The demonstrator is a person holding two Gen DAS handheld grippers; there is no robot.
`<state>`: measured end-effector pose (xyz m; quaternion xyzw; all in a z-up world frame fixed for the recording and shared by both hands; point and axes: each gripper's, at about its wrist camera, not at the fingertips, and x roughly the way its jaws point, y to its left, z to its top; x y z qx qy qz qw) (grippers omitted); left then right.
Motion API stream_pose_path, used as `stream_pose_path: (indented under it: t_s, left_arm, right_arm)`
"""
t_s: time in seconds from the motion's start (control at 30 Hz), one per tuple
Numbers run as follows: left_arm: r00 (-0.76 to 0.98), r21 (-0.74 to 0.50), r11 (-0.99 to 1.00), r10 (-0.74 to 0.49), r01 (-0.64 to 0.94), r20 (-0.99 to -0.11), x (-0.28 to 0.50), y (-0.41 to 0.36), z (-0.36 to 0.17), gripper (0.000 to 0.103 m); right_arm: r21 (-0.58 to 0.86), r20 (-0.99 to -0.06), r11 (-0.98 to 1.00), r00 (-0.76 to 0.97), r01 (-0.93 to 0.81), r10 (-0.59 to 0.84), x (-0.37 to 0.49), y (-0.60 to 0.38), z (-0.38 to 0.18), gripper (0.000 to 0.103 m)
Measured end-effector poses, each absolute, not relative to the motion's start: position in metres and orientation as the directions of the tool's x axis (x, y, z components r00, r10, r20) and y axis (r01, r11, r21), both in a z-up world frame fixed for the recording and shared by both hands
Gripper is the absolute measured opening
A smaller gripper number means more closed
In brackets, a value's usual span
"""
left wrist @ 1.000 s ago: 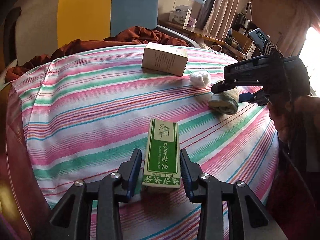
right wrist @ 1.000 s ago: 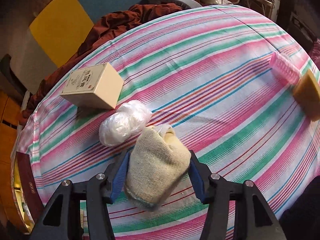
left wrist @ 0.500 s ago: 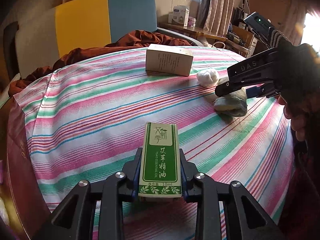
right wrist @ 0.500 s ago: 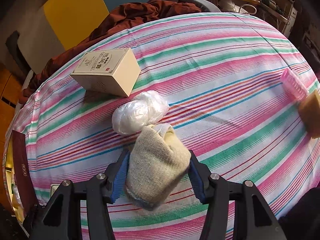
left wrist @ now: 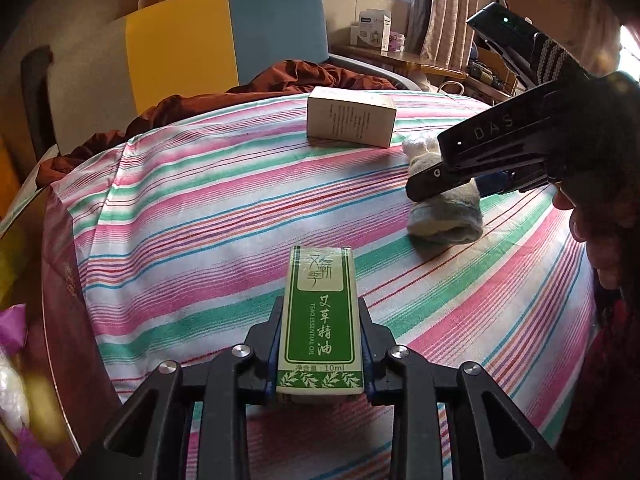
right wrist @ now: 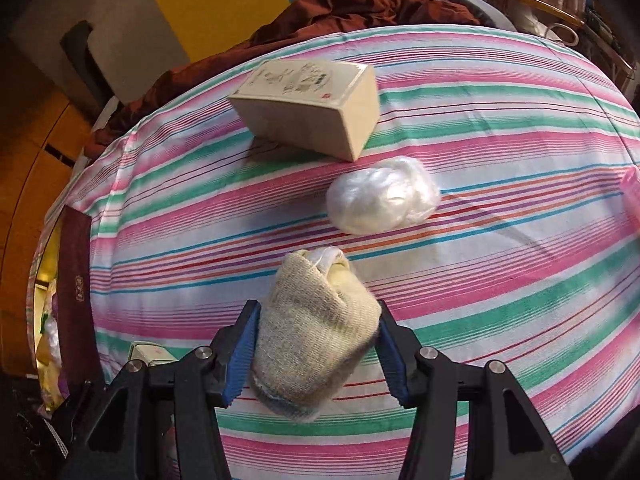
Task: Organize objects
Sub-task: 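Carry the green box into the gold tray and open the left tool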
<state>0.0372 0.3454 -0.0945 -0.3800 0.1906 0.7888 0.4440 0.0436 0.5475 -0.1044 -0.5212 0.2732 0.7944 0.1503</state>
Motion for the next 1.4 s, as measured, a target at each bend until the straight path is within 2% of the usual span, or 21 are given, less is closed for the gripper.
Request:
stream_pose_path:
  t_s: [0.2,0.6,1.0,1.17,1.4]
  left_arm:
    - [-0.345,-0.029,-0.562,0.546,-0.827,-0.763,0.045,0.328,-0.083,0.03]
    - [-0.42,-0.039,-0.606,0.593,-0.794,-0.687,0.056,0.287,-0.029,0.031]
    - [-0.466,-0.081,-0.676,0.585,-0.733,-0.664,0.043,0.238,-0.011,0.031]
    - [-0.503,-0.12,-0.739,0.559,-0.663,-0.659,0.021,0.199,-0.004,0.031]
    - [-0.586,-0.158,-0.869,0.44,-0.469,-0.681,-0.037,0.135,-0.007,0.031]
  right_arm:
    - [0.265,-0.91,-0.855,-0.408,-0.446,-0.069,0.037,0.528,-0.103,0.056]
    - [0.227,-0.916,-0.871,-0.4,-0.435,-0.039,0.038,0.523,-0.103,0.056]
    - [0.18,-0.919,-0.891,-0.393,-0.416,-0.002,0.037,0.518,-0.101,0.056]
    - [0.157,-0.921,-0.899,-0.389,-0.409,0.016,0.035,0.514,-0.101,0.056]
    - [0.134,-0.922,-0.907,-0.386,-0.399,0.034,0.034,0.512,-0.101,0.056]
